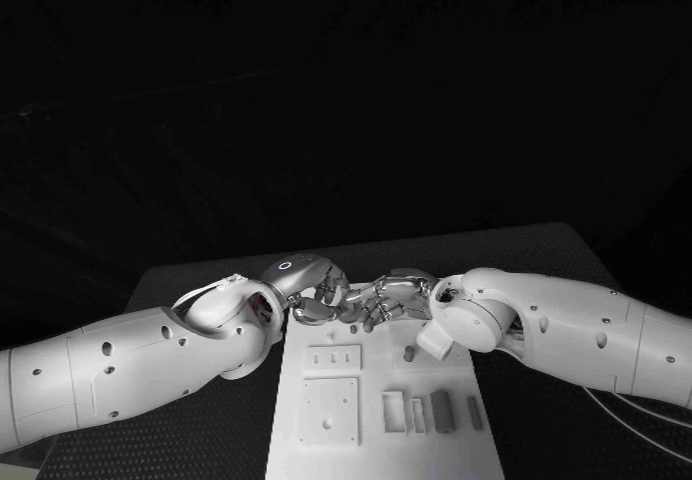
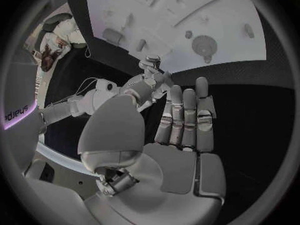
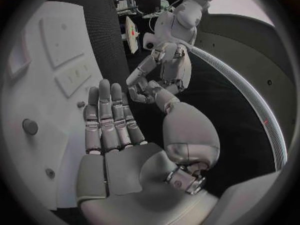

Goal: Assemble the parts on the task board

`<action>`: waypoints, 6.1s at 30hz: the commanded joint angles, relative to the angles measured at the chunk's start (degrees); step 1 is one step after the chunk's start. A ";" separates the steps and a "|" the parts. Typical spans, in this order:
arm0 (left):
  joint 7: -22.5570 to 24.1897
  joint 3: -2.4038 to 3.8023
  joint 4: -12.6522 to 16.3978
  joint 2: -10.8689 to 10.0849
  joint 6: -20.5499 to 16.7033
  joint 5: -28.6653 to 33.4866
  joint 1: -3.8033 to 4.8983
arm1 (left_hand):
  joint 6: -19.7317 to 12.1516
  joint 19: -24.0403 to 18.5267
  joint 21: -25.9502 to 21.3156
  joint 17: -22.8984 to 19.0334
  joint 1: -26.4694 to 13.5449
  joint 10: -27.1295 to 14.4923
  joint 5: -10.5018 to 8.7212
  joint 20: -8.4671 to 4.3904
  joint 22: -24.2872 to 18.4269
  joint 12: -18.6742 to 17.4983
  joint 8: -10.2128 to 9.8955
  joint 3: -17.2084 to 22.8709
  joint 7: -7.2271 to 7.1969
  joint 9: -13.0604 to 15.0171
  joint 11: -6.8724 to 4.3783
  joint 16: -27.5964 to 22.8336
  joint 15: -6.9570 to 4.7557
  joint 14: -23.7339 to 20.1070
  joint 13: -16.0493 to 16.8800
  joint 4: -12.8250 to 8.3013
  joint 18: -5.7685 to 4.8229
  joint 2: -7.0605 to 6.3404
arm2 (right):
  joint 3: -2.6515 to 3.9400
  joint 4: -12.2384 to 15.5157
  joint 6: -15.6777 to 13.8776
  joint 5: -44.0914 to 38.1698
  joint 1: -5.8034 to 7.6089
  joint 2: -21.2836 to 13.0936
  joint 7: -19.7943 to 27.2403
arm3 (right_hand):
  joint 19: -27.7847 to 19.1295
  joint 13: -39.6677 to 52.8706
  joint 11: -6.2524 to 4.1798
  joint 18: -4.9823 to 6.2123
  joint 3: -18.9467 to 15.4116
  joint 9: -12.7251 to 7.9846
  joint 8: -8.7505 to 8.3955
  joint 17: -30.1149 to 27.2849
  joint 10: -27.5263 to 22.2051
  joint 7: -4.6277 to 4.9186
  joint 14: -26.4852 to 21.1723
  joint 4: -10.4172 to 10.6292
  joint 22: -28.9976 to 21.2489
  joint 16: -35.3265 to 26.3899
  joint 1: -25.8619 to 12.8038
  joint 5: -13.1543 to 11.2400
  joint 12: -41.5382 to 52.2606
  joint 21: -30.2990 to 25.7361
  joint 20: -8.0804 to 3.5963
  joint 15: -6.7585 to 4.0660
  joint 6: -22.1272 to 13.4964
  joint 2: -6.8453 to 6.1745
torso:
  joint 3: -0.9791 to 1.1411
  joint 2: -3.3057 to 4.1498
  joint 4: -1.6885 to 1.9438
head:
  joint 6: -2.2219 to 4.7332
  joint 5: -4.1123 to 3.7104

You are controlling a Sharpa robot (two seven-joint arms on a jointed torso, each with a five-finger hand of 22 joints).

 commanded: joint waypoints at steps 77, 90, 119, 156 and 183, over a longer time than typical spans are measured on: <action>-3.99 -0.06 -8.29 -0.42 31.80 58.24 2.05 | -5.10 3.74 -5.26 -2.61 -13.31 4.32 -7.68 -0.38 -1.62 -2.81 2.61 -17.33 0.26 1.97 -0.16 -2.23 -0.80 4.23 -4.42 10.89 2.02 9.71 | -0.05 -2.28 10.34 -10.19 -0.84 -1.02 7.85 | 6.76 1.74 -3.68 0.81 10.24 4.14 4.29 7.03 7.12 -4.34 7.03 -4.60 2.75 0.78 6.46 0.22 2.46 1.23 -2.04 -3.28 9.42 10.43 | 0.03 0.00 -0.06 | -1.00 -0.40; 3.77 -0.07 -7.48 -0.14 35.03 55.96 2.03 | -7.38 4.42 -2.83 0.01 -4.64 2.50 -8.04 -3.56 1.42 3.16 5.50 -27.04 -0.51 7.37 -1.11 2.12 -3.34 3.60 0.31 25.36 0.30 11.36 | -0.04 -2.00 13.64 -10.16 -0.84 -0.67 7.36 | 6.74 1.75 -3.68 0.81 10.25 4.20 4.27 7.13 7.14 -4.32 7.01 -4.60 2.79 0.75 6.44 0.21 2.43 1.21 -2.04 -3.28 9.40 10.57 | -0.07 0.04 -0.04 | -1.34 -0.30; 4.76 -0.08 -6.89 0.06 35.88 48.48 2.02 | -9.85 4.59 -1.85 -0.24 11.23 2.13 -9.32 -3.41 1.27 3.08 6.51 -41.92 -0.64 7.91 -0.99 2.55 -3.25 3.42 1.04 28.94 0.15 11.95 | -0.05 -1.73 15.43 -7.94 -0.84 -0.58 6.89 | 6.74 1.82 -3.71 0.81 10.19 4.36 4.30 7.36 7.23 -4.34 7.04 -4.63 2.87 0.72 6.41 0.19 2.44 1.20 -2.05 -3.29 9.45 10.66 | -0.08 0.03 -0.03 | -1.82 -0.36; 4.96 -0.12 -7.66 0.68 37.49 53.33 2.02 | -3.11 4.35 -1.06 -0.36 24.23 3.50 -8.24 -3.56 1.38 3.14 4.30 -30.08 -1.55 7.40 -1.85 3.02 -3.38 4.13 1.56 28.17 -0.23 14.49 | -0.07 -1.24 13.82 -7.98 -0.87 -0.51 6.37 | 6.69 1.95 -3.72 0.81 10.02 4.64 4.23 7.76 7.25 -4.32 6.92 -4.59 2.98 0.54 6.31 0.18 2.39 1.10 -2.03 -3.26 9.35 10.14 | -0.06 0.00 0.00 | -2.57 -0.27; 3.59 -0.27 -8.36 0.42 35.78 54.55 2.02 | -1.34 4.22 -0.40 -0.35 26.09 4.09 -7.64 -3.64 1.44 3.09 4.84 -28.88 -1.89 8.37 -2.17 3.15 -3.43 4.47 1.65 28.02 -0.31 14.39 | -0.08 -1.33 8.16 -4.05 -0.87 -2.22 6.92 | -9.78 -3.80 3.05 -2.69 4.28 1.36 -2.63 4.64 -5.53 1.37 -8.96 -3.55 4.02 -10.24 1.25 0.07 -5.15 -8.21 1.20 4.97 -2.83 3.95 | -0.02 -0.02 -0.01 | -3.11 -0.04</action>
